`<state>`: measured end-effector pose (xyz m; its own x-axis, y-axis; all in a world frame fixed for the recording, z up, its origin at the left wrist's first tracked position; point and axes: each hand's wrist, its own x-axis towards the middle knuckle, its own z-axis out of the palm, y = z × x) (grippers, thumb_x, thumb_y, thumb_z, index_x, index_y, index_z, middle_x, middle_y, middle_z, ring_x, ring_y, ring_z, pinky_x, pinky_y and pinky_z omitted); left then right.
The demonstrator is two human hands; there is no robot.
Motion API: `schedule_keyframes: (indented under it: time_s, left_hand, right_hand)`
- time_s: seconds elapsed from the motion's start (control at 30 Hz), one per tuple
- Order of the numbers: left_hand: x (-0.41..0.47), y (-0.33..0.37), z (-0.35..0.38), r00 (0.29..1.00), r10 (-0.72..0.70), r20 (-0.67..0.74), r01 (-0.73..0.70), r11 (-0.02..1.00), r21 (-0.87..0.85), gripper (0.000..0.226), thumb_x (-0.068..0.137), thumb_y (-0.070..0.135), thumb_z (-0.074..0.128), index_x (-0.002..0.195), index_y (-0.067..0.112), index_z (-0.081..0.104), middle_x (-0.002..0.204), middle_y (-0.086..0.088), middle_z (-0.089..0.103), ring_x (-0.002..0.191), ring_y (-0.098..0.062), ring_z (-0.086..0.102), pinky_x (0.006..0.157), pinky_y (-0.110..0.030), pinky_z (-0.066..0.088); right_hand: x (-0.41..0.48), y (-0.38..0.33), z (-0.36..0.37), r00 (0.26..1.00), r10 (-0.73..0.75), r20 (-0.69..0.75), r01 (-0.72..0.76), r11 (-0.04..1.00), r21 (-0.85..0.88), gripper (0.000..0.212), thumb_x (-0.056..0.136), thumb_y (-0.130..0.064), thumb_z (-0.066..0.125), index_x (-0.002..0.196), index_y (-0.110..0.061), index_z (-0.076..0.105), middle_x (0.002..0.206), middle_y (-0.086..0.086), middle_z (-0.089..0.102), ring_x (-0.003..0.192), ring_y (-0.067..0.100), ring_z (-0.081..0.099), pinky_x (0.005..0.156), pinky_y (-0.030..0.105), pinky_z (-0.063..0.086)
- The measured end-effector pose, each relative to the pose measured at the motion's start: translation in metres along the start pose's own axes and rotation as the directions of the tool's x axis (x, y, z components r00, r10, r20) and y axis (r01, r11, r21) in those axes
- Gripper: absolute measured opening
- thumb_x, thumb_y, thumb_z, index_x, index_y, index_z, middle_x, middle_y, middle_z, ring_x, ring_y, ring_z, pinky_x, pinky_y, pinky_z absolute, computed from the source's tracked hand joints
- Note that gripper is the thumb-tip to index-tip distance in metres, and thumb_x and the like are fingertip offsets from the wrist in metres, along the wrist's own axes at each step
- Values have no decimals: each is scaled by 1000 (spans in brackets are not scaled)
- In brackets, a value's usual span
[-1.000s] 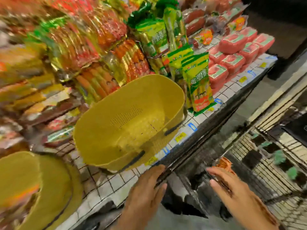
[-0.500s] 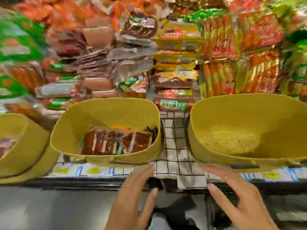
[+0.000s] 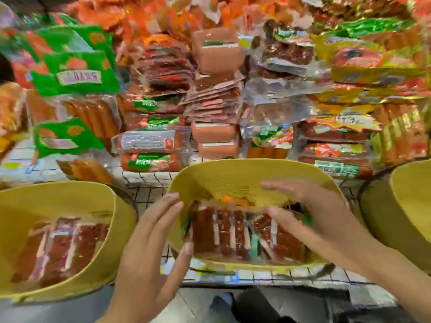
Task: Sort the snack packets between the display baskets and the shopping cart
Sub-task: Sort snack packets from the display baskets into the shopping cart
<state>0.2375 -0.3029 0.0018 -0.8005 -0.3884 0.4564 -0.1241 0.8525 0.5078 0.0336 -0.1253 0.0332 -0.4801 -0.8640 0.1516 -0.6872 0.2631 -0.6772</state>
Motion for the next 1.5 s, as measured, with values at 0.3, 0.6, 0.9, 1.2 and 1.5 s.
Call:
schedule_keyframes:
  time_s: [0.3,0.6,0.9,1.2,1.5]
  left_hand:
    - [-7,-45,10,994,-75,80,74,997,15,60,97,45,38,133,-1,48,143,-13,43,135,-21,37,114,-21,24]
    - [-10,-44,18,990,-111,87,113,993,-17,57,91,37,48,134,0,48,144,-8,43,136,-16,37,114,-21,27]
    - [-12,-40,17,986,-139,88,139,990,1,58,92,41,46,135,2,47,144,-8,43,135,-14,37,113,-22,28]
    - [7,-31,9,990,-134,43,137,987,-80,60,92,43,48,140,8,40,144,3,43,136,-5,36,111,-14,25]
    - [37,-25,6,878,-477,-48,362,725,-586,28,88,10,63,108,29,58,94,13,73,86,-3,69,68,-18,56]
  right_hand:
    - [84,-13,92,823,188,536,134,853,-505,74,87,-65,46,137,-12,39,136,7,43,128,26,38,102,41,39]
    - [89,9,105,906,88,413,69,934,-350,36,79,-35,73,99,-24,46,100,-9,46,97,14,43,82,27,39]
    - [91,12,121,878,205,433,42,867,-496,73,71,-63,67,123,-14,51,129,5,50,127,25,38,109,45,24]
    - [108,-9,54,907,178,381,-340,843,417,16,84,-5,67,96,-12,58,97,5,72,90,20,70,75,33,59]
    - [107,-15,63,927,64,369,-167,953,255,30,93,-40,50,103,-13,61,89,2,66,78,11,64,72,28,56]
